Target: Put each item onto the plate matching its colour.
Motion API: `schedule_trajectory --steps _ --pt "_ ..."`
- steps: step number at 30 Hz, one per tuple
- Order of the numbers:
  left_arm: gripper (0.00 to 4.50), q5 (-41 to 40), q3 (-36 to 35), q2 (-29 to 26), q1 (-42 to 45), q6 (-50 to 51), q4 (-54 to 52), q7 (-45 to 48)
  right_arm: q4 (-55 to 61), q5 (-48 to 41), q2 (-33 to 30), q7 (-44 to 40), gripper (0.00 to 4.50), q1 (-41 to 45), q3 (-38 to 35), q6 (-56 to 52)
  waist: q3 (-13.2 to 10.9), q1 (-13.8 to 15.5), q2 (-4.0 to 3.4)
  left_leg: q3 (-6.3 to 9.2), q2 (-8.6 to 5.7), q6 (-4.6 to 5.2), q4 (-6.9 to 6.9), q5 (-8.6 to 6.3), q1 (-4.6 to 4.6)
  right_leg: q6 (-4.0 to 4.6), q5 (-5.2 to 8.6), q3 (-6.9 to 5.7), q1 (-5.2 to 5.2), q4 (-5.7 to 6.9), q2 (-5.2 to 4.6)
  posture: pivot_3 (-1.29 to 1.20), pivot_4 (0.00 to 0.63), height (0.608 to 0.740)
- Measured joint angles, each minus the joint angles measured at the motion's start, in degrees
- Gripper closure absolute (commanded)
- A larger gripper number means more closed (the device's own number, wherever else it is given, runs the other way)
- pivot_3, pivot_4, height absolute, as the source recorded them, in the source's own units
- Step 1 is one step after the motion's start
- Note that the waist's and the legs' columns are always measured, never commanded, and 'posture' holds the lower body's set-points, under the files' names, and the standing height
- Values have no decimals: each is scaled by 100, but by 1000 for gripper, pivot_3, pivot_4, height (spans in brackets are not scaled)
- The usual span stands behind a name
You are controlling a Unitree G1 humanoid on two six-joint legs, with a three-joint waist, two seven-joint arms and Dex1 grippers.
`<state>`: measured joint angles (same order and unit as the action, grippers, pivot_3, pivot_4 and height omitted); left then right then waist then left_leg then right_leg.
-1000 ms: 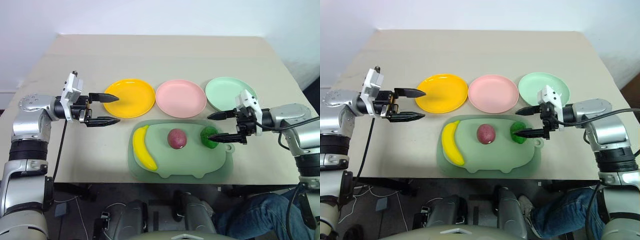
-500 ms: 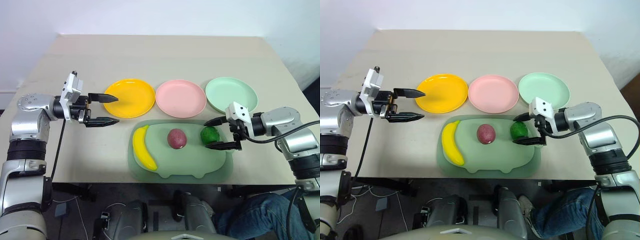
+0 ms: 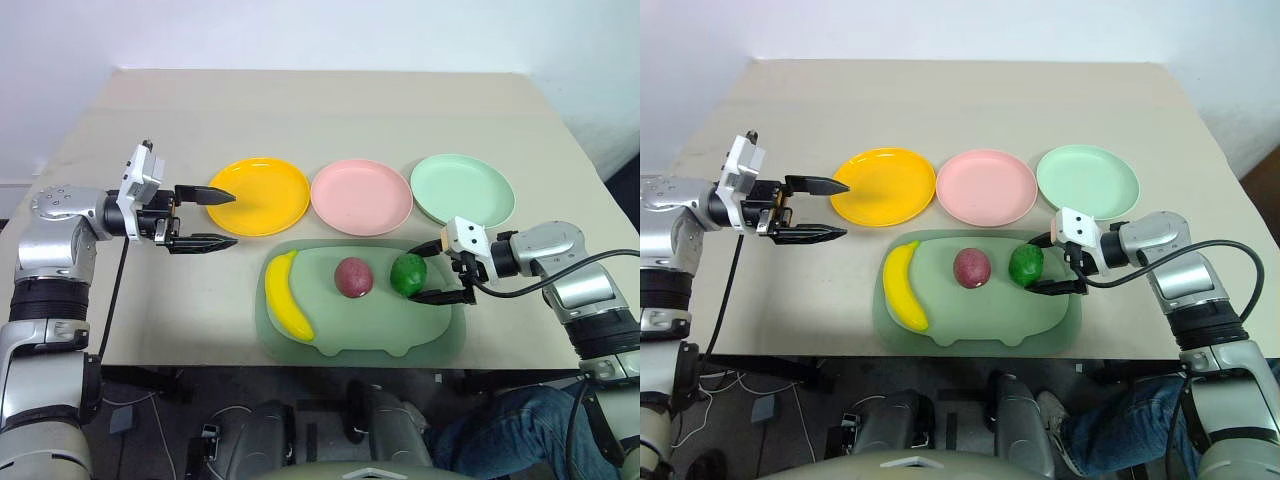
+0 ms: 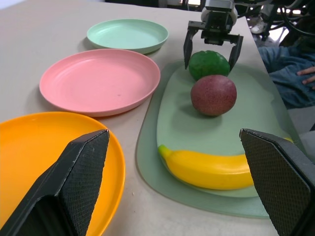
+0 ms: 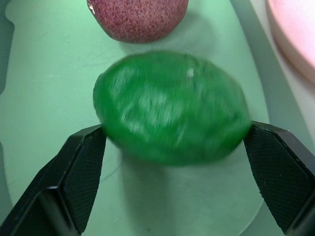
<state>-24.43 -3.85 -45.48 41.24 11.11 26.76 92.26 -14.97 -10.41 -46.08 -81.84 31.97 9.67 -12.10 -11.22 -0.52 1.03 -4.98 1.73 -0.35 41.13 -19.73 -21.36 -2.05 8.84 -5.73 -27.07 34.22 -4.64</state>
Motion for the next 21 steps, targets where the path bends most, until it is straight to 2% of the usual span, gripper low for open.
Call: schedule_trajectory --steps 8,12,21 --pt "45 -1 -11 -1 -37 77 -3 -2 -113 -17 6 2 0 112 -5 -260 0 2 0 0 0 0 0 0 0 0 0 0 0 0 0 0 150 740" --pt "45 -1 -13 -1 -37 79 -3 -3 -83 -411 -20 -310 0 225 -1 -1373 0 -2 0 1 1 1 1 -1 0 0 0 0 0 0 0 0 150 740" --pt "45 -1 -13 -1 -37 83 -3 -2 250 -672 3 -265 0 304 -156 -1425 0 4 0 1 0 6 1 -3 -1 0 0 0 0 0 0 0 150 740"
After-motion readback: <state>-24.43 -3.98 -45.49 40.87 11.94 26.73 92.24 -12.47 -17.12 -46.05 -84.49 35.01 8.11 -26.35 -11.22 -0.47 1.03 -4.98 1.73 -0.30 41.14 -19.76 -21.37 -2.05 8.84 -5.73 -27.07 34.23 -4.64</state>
